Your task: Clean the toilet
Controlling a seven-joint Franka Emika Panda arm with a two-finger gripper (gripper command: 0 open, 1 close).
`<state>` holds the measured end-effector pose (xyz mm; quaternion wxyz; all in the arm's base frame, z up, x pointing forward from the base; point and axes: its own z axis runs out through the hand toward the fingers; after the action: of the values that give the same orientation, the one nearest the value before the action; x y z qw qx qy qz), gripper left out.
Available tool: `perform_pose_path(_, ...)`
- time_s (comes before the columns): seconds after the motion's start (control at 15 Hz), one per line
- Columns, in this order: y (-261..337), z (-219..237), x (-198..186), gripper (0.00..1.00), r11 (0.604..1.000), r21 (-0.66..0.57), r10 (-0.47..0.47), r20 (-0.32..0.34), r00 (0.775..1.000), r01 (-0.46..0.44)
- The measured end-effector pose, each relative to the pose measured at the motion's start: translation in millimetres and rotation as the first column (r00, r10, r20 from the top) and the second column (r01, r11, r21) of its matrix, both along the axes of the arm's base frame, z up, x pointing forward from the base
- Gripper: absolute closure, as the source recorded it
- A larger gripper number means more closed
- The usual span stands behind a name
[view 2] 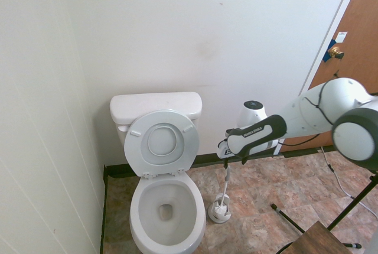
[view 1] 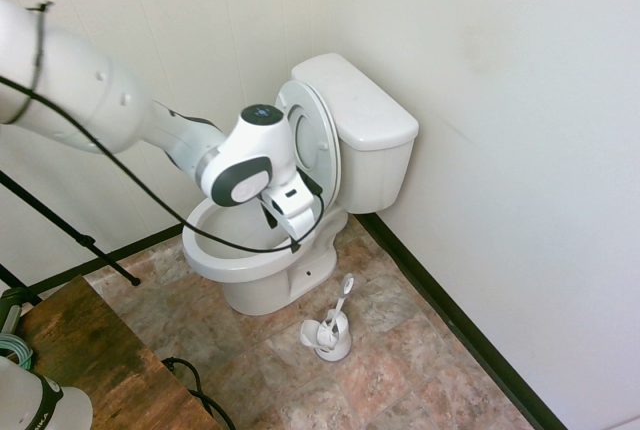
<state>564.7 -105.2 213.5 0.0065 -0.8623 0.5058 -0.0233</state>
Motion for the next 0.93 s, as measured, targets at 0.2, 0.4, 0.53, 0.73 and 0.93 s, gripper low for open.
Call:
perform_pose_path(0.2, -34, -58, 38, 0.0, 0.999, 0.032, -0.035, -0.006, 0.999, 0.035)
perform_pose_path(0.4, -64, -95, 59, 0.0, 0.995, 0.047, -0.084, -0.021, 0.996, 0.084)
perform_pose_path(0.53, -74, -108, 74, 0.0, 0.992, 0.061, -0.105, -0.037, 0.994, 0.107)
perform_pose_path(0.73, -90, -131, 78, 0.0, 0.989, 0.058, -0.136, -0.043, 0.99, 0.139)
perform_pose_path(0.93, -98, -163, 80, 0.0, 0.987, 0.062, -0.145, -0.057, 0.988, 0.149)
